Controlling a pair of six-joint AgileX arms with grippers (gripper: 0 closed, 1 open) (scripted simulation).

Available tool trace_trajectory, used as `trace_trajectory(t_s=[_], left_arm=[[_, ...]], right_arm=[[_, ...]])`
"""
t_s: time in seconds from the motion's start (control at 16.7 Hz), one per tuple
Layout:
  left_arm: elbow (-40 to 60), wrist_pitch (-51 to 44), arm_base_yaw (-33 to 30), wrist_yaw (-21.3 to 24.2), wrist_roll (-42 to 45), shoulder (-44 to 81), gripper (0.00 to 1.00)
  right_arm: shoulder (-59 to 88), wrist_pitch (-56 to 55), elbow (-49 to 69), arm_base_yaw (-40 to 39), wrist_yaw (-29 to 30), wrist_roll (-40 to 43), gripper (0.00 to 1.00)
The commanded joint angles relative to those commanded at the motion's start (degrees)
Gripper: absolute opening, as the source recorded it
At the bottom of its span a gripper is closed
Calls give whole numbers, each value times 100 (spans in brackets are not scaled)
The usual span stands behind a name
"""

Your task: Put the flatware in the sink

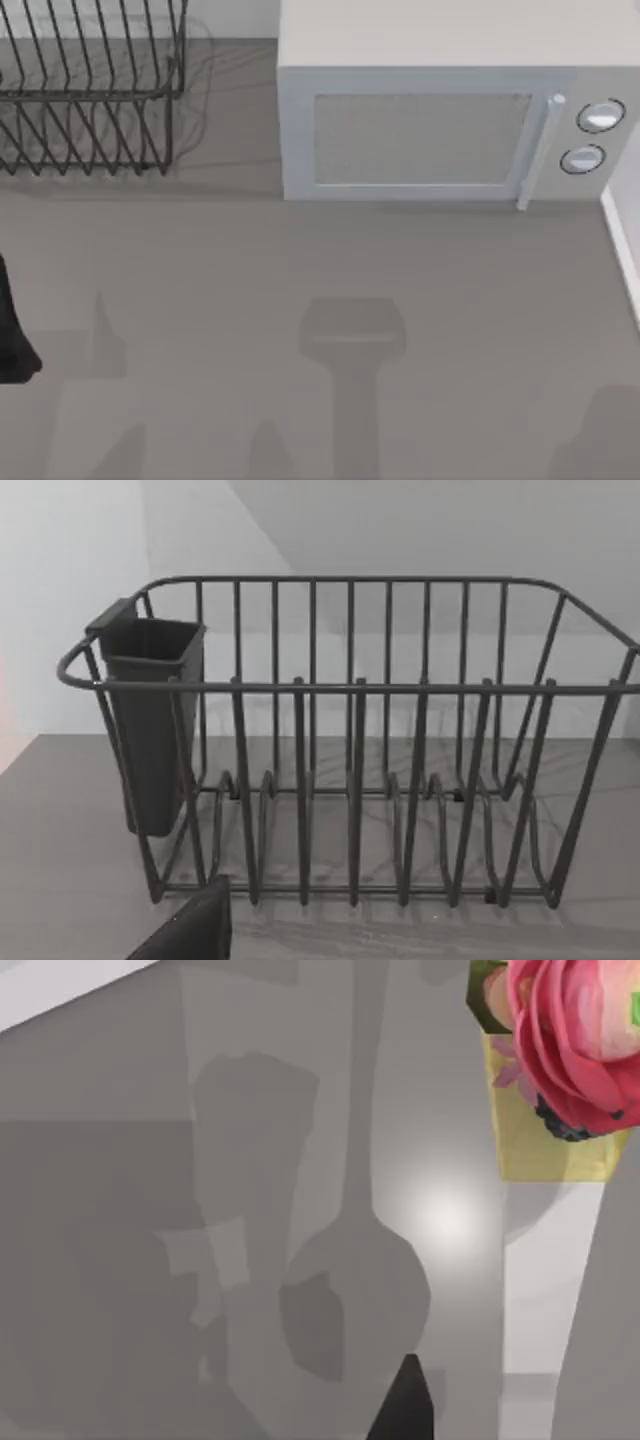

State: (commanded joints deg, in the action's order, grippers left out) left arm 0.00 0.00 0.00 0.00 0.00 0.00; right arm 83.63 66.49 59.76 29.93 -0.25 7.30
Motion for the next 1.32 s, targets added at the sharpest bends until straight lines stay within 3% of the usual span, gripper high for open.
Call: trace_trajectory(t_s=[0.3,0.96,1.32], left_arm=[[0,0,0,0,0,0,100],[0,0,0,0,0,0,100],[0,0,0,0,0,0,100]], right_arm=[[1676,761,2115,-394,27,-417,0],[6091,2635,8809,-1633,81,-1709,0],[7247,3034,10482,-2067,120,-2135,0]])
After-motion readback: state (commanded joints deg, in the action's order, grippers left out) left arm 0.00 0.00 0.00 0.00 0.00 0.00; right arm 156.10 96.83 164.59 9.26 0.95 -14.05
